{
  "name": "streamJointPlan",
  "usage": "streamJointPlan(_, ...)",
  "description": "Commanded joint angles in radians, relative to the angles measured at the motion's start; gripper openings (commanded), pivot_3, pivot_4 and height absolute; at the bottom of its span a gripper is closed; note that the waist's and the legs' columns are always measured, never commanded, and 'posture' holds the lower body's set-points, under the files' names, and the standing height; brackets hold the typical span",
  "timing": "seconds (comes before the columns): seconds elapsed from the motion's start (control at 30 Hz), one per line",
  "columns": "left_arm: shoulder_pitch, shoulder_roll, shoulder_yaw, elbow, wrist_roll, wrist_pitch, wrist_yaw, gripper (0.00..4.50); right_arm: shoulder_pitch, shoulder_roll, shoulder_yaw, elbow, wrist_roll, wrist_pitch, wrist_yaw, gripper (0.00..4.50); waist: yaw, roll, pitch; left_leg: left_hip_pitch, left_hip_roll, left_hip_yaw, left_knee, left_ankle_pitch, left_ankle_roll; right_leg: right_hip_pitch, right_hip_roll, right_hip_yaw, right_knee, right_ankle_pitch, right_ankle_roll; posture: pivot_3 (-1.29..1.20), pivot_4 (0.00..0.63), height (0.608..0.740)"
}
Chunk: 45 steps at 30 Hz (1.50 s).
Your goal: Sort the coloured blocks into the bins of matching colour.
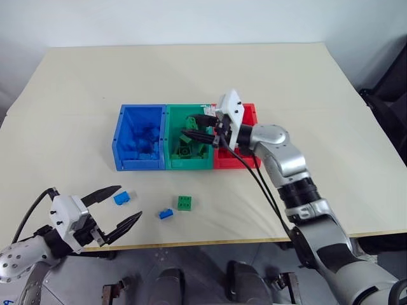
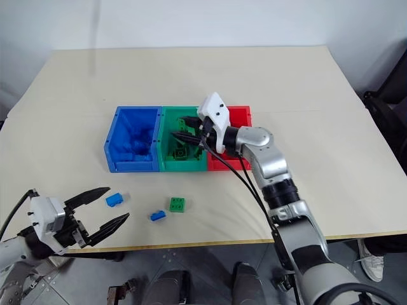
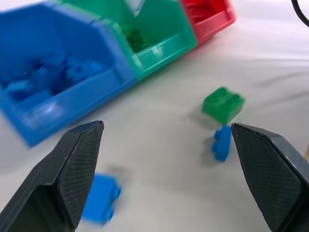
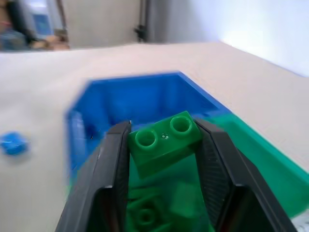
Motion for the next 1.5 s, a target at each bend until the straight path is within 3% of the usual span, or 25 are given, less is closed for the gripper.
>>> streamJointPlan(0.03,0.011,-0.002,0.033,-0.018,-0.017,-0.017,0.005,4.5,-0.058,0.021,-0.029,0.108,-0.022,-0.087,-0.007,2.29,-0.002,0.0,0.0,0.0,0.0,0.001,0.0,0.0,0.0,0.0,0.0,0.0,0.0,0.0,0.0,0.0,0.15,0.74)
streamJointPlan(0.23,-0.025,0.018,0.0,-0.023,0.0,-0.018,-0.008,4.5,0.009,-0.03,-0.055,-0.007,0.031,-0.111,0.124,4.31,-0.001,0.0,0.0,0.0,0.001,0.002,0.0,0.0,0.0,-0.001,0.0,0.0,0.0,0.0,0.0,0.0,0.15,0.74)
streamJointPlan(0.27,-0.035,0.022,-0.01,-0.02,-0.001,-0.014,-0.012,4.5,0.036,-0.046,-0.061,-0.044,0.045,-0.107,0.149,4.48,0.002,0.0,0.0,0.0,0.001,0.002,0.0,0.0,0.0,-0.001,0.0,0.0,0.0,0.0,0.0,0.0,0.15,0.74)
streamJointPlan(0.47,-0.167,0.059,-0.121,0.035,0.005,0.013,-0.05,4.5,0.309,-0.24,-0.126,-0.359,0.229,0.033,0.384,4.48,0.015,0.0,0.0,0.0,0.001,0.003,0.001,-0.002,0.002,0.0,0.0,0.0,-0.001,0.0,0.0,0.0,0.15,0.74)
streamJointPlan(0.67,-0.367,0.068,-0.278,0.13,0.07,0.007,-0.085,4.5,0.524,-0.405,-0.279,-0.402,0.257,-0.086,0.436,4.48,0.026,0.0,0.0,0.001,0.001,0.006,0.002,-0.002,0.002,0.0,0.0,0.001,0.0,0.001,0.0,0.0,0.15,0.74)
streamJointPlan(0.83,-0.469,0.059,-0.34,0.17,0.066,-0.013,-0.134,4.5,0.632,-0.504,-0.285,-0.394,0.207,-0.153,0.494,4.48,0.024,0.0,0.0,0.004,0.002,0.009,0.001,-0.002,0.002,0.0,0.0,0.001,0.0,0.001,0.0,0.0,0.15,0.74)
streamJointPlan(1.03,-0.447,0.093,-0.303,0.227,0.053,-0.031,-0.19,4.5,0.58,-0.457,-0.136,-0.533,0.199,0.027,0.437,4.48,0.015,0.0,0.0,0.005,0.003,0.011,0.002,-0.001,0.001,0.0,0.0,0.003,0.001,0.001,0.0,0.0,0.15,0.74)
streamJointPlan(1.23,-0.281,0.127,-0.149,0.235,0.034,-0.05,-0.193,4.5,0.491,-0.342,0.071,-0.649,0.154,0.241,0.345,4.48,0.012,0.0,0.0,0.004,0.004,0.01,0.002,-0.002,0.001,0.0,0.0,0.002,0.0,0.001,-0.001,0.0,0.15,0.74)
streamJointPlan(1.37,-0.155,0.116,-0.061,0.194,0.016,-0.049,-0.184,4.5,0.49,-0.244,0.201,-0.601,0.025,0.221,0.249,4.48,0.008,0.0,0.0,0.004,0.004,0.009,0.001,-0.002,0.0,0.0,0.001,0.002,0.0,0.001,-0.001,0.0,0.15,0.74)
streamJointPlan(1.5,-0.079,0.093,-0.027,0.124,0.005,-0.038,-0.152,4.5,0.477,-0.175,0.247,-0.538,-0.048,0.205,0.164,4.48,0.019,-0.001,0.0,0.003,0.003,0.009,0.003,-0.003,0.002,0.0,0.0,0.002,0.0,0.001,-0.001,0.0,0.15,0.74)
